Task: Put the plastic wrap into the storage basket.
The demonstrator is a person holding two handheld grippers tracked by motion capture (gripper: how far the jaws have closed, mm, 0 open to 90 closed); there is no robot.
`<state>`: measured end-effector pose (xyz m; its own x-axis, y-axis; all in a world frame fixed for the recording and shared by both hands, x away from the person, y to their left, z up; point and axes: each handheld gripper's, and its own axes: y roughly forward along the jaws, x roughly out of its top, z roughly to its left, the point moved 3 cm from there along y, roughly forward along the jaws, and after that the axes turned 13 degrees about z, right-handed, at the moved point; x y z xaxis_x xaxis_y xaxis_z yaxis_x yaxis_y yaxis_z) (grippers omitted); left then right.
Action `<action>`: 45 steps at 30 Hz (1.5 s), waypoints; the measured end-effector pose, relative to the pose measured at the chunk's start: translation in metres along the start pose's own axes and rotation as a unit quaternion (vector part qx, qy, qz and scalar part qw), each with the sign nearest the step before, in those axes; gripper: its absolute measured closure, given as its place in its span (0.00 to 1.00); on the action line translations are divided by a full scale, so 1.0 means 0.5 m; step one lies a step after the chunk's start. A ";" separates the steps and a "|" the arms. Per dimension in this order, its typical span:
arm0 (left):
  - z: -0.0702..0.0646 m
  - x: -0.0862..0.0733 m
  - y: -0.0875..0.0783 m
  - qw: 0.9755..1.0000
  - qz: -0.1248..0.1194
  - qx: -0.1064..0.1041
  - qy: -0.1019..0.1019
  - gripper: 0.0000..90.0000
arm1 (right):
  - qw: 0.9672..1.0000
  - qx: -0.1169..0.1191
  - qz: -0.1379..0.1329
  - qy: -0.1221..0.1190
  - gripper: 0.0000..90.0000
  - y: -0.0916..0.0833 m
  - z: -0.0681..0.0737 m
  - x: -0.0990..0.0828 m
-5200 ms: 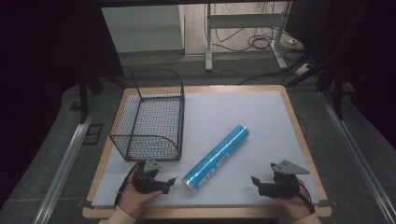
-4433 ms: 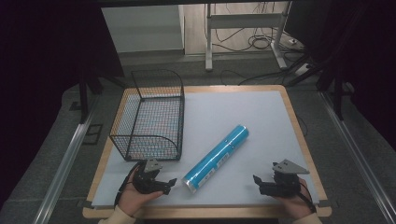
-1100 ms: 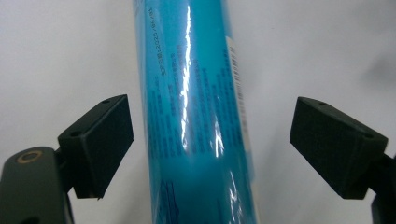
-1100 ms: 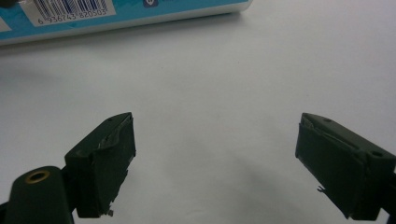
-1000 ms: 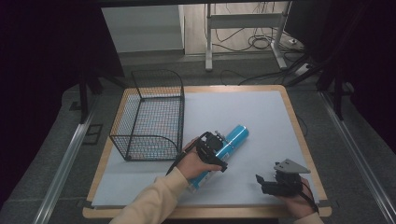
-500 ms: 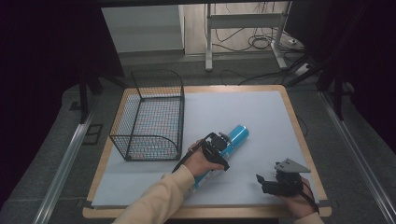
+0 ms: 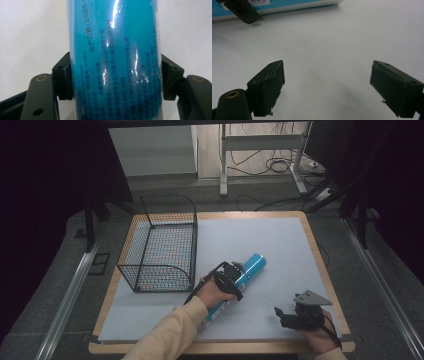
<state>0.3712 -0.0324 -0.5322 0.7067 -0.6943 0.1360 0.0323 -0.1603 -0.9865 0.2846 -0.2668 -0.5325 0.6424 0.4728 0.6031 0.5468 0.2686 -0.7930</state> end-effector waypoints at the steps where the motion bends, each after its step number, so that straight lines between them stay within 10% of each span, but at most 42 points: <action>1: 0.003 0.000 -0.001 1.000 0.000 0.001 0.001 0.34 | 1.000 0.000 -0.001 0.000 0.14 0.000 0.000 0.000; 45: 0.023 -0.018 -0.145 0.996 -0.085 -0.009 0.006 0.35 | 1.000 -0.007 -0.001 0.005 0.14 -0.003 -0.006 -0.001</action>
<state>0.3707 -0.0065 -0.4628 0.6841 -0.6640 0.3019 0.1384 -0.2882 -0.9475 0.2852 -0.2700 -0.5313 0.6470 0.4639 0.6051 0.5554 0.2570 -0.7909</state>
